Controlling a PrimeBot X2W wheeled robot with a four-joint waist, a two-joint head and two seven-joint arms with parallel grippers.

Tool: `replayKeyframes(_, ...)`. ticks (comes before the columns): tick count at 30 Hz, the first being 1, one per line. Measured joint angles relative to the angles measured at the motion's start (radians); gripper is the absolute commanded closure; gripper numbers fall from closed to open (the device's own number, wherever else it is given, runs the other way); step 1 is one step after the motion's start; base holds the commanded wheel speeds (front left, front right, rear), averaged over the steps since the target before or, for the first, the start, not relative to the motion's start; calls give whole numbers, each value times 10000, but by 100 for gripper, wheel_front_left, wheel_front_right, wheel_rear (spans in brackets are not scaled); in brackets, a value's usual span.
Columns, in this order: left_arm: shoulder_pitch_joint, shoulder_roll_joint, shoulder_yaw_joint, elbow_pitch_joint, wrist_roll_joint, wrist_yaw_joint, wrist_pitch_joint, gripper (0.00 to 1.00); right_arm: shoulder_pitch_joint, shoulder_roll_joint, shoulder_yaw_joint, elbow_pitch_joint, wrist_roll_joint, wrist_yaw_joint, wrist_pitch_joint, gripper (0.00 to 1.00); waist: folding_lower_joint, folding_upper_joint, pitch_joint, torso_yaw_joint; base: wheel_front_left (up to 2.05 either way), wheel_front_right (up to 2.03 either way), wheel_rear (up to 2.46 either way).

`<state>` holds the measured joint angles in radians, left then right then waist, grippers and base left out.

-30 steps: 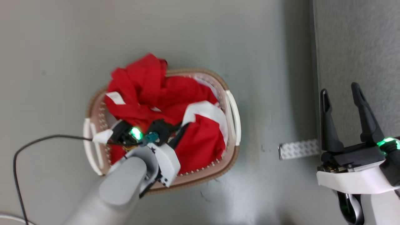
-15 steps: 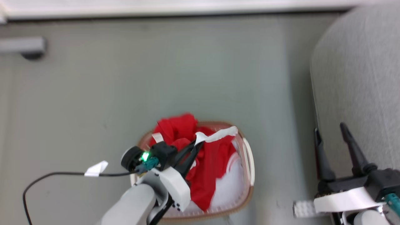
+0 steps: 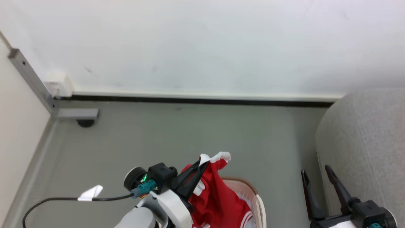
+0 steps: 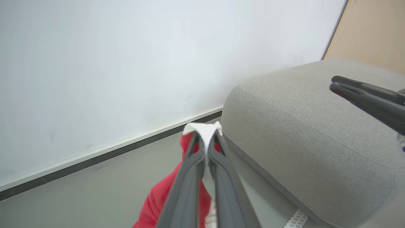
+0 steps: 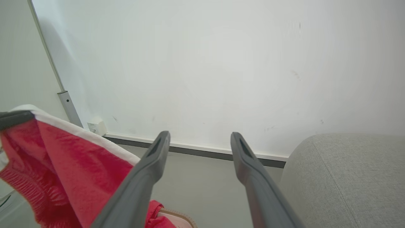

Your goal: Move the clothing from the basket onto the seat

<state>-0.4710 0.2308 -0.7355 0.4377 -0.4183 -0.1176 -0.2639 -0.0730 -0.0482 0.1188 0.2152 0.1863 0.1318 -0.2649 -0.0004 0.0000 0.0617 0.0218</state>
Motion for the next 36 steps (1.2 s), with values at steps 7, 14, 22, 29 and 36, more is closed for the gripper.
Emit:
replayKeyframes(7,204,109,88,-514,-211,176,151,100,314,-4,295,90,69,0,0,0,1,0,-863,210,0,0,0)
replayKeyframes(14,298,280,190,-1104,-380,397,430,100,324,-159,1329,234,-8,0,0,0,3,0,-1041,214,0,0,0)
replayKeyframes(22,391,314,138,-1839,-410,614,711,100,-304,-662,3609,548,368,0,226,0,3,1,-1093,156,0,0,0)
replayKeyframes(29,391,299,-36,-2337,-410,704,1045,100,-1281,-571,4589,1170,301,0,485,0,4,1,-1018,216,0,0,0)
replayKeyframes(36,337,121,-349,-2608,-395,702,1294,100,-2192,-255,5459,2656,642,0,502,0,5,1,-1024,401,0,0,0)
